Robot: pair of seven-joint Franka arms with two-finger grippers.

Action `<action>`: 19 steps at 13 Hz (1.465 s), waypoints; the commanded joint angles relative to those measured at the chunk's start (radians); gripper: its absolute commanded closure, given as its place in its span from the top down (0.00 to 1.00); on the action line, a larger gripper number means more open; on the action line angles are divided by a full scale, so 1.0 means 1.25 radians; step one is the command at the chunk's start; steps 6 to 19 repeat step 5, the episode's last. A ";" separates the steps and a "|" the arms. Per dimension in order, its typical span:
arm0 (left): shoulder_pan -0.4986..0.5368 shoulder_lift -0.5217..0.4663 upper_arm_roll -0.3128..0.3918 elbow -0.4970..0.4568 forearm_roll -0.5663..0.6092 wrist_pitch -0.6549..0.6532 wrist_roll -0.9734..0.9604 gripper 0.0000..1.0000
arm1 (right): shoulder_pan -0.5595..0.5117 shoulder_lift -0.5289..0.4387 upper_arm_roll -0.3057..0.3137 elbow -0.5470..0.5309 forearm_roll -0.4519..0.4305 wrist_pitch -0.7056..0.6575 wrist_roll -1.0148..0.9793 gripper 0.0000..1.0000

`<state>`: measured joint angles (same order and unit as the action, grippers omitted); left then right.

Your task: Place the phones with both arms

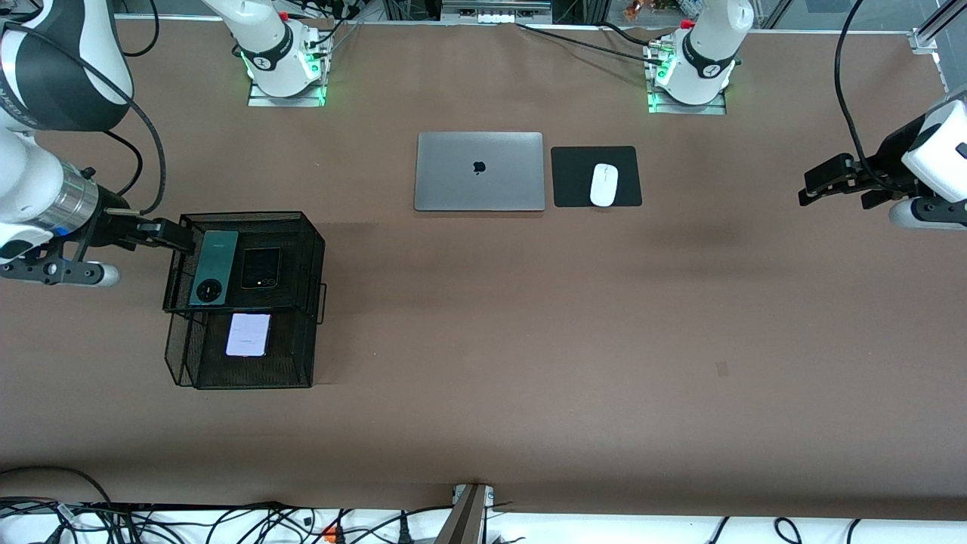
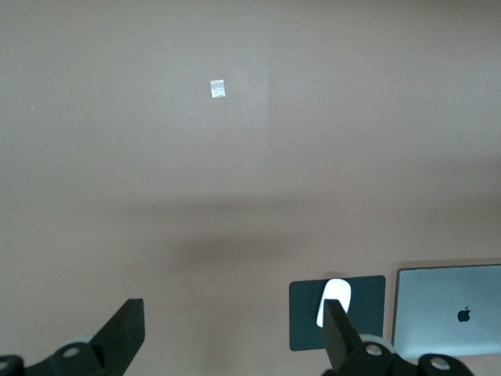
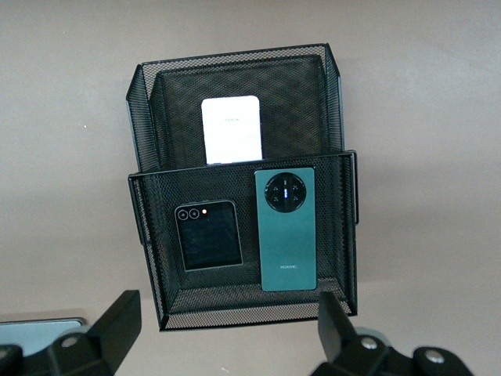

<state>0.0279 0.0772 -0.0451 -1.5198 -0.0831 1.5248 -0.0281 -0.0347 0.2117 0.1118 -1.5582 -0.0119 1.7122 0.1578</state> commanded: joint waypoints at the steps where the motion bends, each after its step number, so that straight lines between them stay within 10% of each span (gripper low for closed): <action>1: 0.007 -0.014 -0.007 -0.009 0.005 -0.007 0.005 1.00 | -0.018 -0.022 0.021 -0.022 -0.005 -0.004 0.020 1.00; 19: 0.007 -0.014 -0.007 -0.009 0.005 -0.009 0.005 1.00 | -0.018 -0.015 0.020 -0.011 -0.002 -0.005 0.027 1.00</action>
